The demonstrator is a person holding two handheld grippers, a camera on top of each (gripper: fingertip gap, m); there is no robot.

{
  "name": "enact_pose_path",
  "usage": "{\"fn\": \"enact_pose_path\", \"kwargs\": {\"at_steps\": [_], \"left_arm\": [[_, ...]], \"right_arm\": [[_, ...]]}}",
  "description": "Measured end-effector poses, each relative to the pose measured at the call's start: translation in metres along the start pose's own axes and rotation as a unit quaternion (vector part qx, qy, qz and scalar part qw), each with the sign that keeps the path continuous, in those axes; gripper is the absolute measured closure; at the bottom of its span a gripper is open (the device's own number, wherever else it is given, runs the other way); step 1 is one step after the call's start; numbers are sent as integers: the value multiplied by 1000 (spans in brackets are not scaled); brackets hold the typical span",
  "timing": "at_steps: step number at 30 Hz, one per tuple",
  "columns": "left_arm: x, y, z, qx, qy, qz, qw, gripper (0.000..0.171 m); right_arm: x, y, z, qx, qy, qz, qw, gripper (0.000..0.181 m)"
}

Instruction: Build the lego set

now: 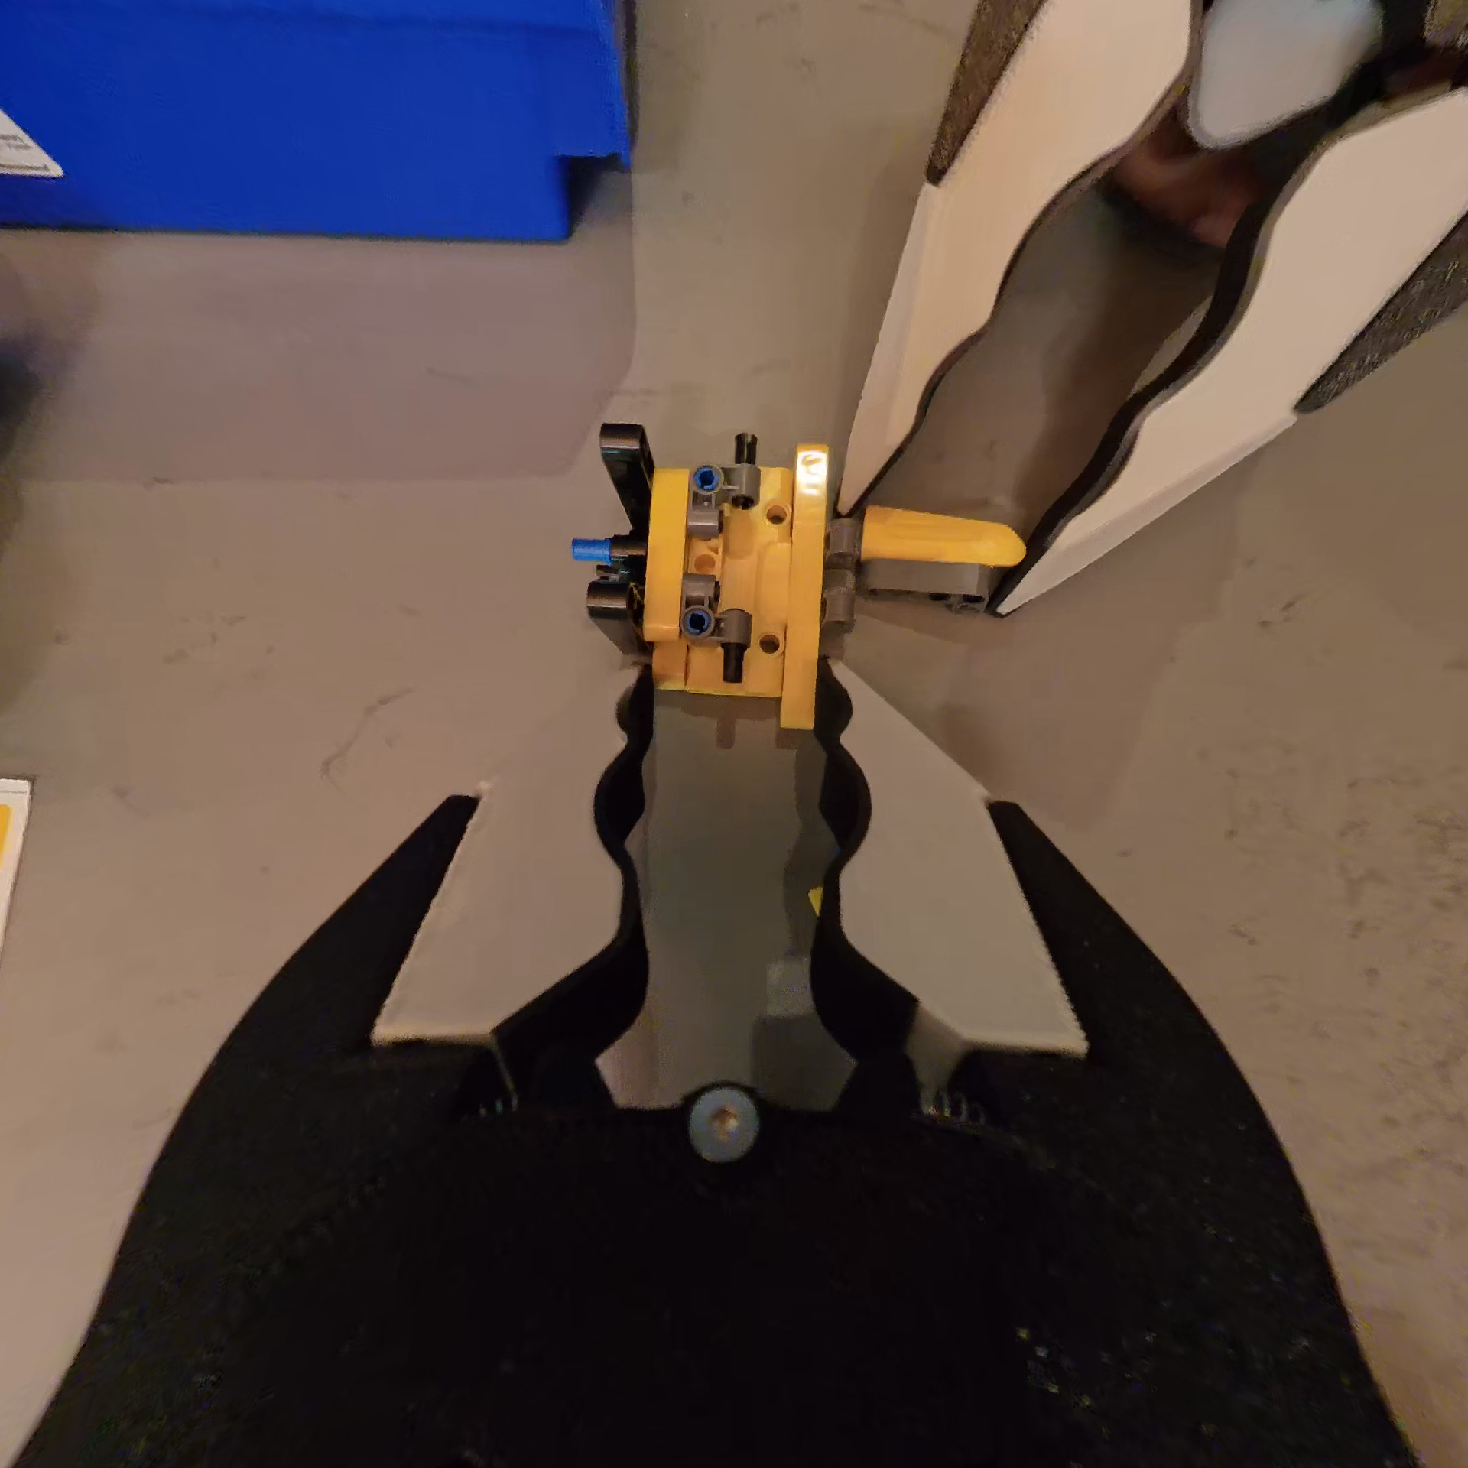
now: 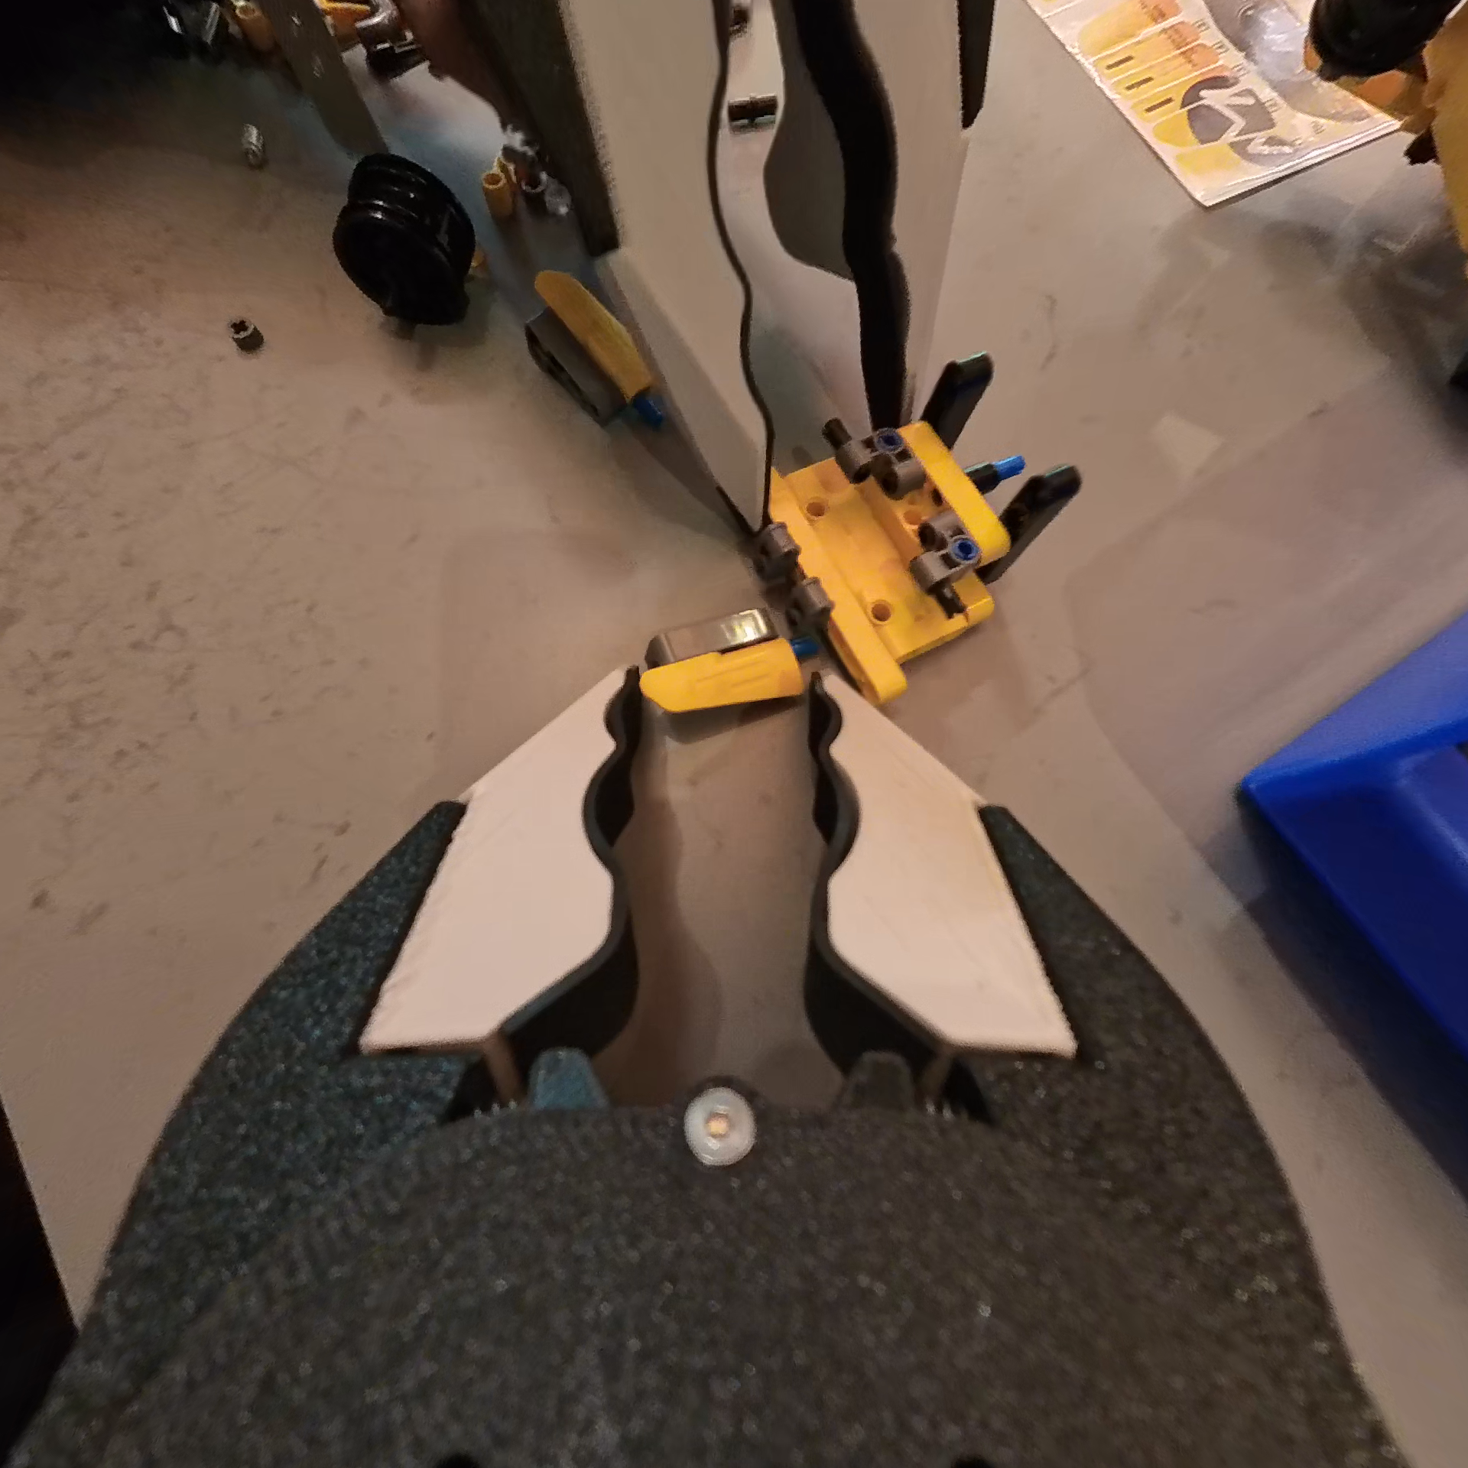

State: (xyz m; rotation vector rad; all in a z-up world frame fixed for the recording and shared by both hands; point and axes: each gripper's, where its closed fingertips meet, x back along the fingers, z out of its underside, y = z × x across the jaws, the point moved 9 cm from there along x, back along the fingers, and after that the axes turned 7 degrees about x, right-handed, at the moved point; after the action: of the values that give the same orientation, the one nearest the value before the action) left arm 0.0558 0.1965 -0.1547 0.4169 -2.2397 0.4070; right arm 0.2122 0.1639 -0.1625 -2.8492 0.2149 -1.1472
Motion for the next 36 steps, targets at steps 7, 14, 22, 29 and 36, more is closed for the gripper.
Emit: {"fn": "enact_pose_path", "kwargs": {"at_steps": [7,14,22,29,36], "left_arm": [[10,12,2,51,-13,-3,999,133],[28,9,7,107,-53,21,993,133],[38,-10,27,135,-54,31,989,134],[40,-6,29,226,-99,102,964,134],[37,-9,31,206,-90,90,970,133]], "right_arm": [[2,2,-1,7,-9,-12,1000,129],[18,-3,-4,9,-79,27,996,118],[10,14,-12,128,-67,111,983,123],[9,31,-28,195,-100,180,959,129],[-3,39,-30,213,-79,180,957,133]]}}
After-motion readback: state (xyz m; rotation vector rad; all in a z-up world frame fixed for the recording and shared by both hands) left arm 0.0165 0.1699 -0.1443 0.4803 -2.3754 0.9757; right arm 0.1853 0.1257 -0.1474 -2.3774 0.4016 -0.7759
